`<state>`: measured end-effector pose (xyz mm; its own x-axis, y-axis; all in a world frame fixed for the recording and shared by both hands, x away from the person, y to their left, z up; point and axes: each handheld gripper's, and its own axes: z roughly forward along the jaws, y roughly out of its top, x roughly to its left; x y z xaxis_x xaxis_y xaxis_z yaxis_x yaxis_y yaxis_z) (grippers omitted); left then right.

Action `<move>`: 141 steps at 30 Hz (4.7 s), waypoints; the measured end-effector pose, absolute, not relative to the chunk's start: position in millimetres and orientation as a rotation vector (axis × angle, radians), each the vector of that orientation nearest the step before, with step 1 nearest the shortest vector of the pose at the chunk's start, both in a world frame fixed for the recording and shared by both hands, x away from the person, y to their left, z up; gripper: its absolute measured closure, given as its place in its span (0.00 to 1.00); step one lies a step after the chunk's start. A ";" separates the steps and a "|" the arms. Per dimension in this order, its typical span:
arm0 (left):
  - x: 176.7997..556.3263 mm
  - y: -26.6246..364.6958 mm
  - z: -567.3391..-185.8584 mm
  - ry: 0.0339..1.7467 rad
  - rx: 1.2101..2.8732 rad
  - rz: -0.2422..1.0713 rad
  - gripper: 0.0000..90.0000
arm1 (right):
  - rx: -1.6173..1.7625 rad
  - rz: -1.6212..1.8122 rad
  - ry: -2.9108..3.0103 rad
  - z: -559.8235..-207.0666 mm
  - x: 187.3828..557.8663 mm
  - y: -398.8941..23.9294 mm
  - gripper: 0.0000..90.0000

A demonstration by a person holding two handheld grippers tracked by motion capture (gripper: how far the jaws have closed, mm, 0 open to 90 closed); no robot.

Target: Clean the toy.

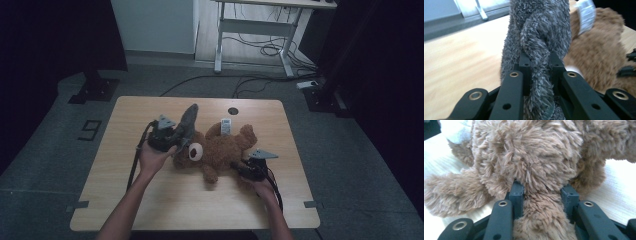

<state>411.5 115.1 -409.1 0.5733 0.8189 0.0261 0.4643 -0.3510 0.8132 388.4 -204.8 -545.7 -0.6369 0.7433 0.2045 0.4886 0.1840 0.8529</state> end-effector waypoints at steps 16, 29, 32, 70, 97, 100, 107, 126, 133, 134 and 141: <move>430.2 79.9 -454.1 1.032 2.146 0.495 0.88 | 1.173 1.431 2.206 -545.3 389.8 -204.6 0.69; 396.1 85.8 -464.2 0.969 2.103 0.452 0.89 | 1.167 1.402 2.248 -544.7 380.1 -206.7 0.59; 390.2 86.2 -466.0 0.958 2.099 0.455 0.89 | 1.178 1.387 2.260 -543.6 377.9 -208.9 0.50; 337.9 102.9 -464.7 0.874 2.006 0.365 0.87 | 1.274 1.500 2.039 -515.4 358.1 -241.1 0.73; 365.1 146.5 -462.3 1.040 1.951 0.389 0.87 | 1.279 1.527 2.057 -531.3 355.0 -247.5 0.75; 360.5 167.8 -477.1 1.107 1.929 0.380 0.87 | 1.287 1.521 2.060 -532.3 355.7 -247.4 0.75; 354.8 187.8 -500.9 1.169 1.956 0.359 0.87 | 1.293 1.526 2.051 -533.4 357.4 -247.7 0.76; 376.2 65.8 -459.2 0.922 2.114 0.480 0.87 | 1.271 1.522 2.034 -532.3 357.5 -248.3 0.76; 370.2 96.0 -459.9 0.954 2.039 0.421 0.88 | 1.266 1.530 2.048 -532.4 357.2 -246.8 0.76; 369.1 100.8 -457.8 0.958 2.038 0.431 0.88 | 1.266 1.530 2.048 -532.4 357.2 -246.8 0.76; 369.3 152.4 -467.4 1.083 1.999 0.483 0.88 | 1.271 1.526 2.047 -532.9 357.7 -246.7 0.76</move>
<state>369.3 152.4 -467.4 0.5613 0.8267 -0.0392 0.5236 -0.3181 0.7903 357.7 -246.7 -532.9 -0.5695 0.7789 0.2625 0.4739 0.0502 0.8791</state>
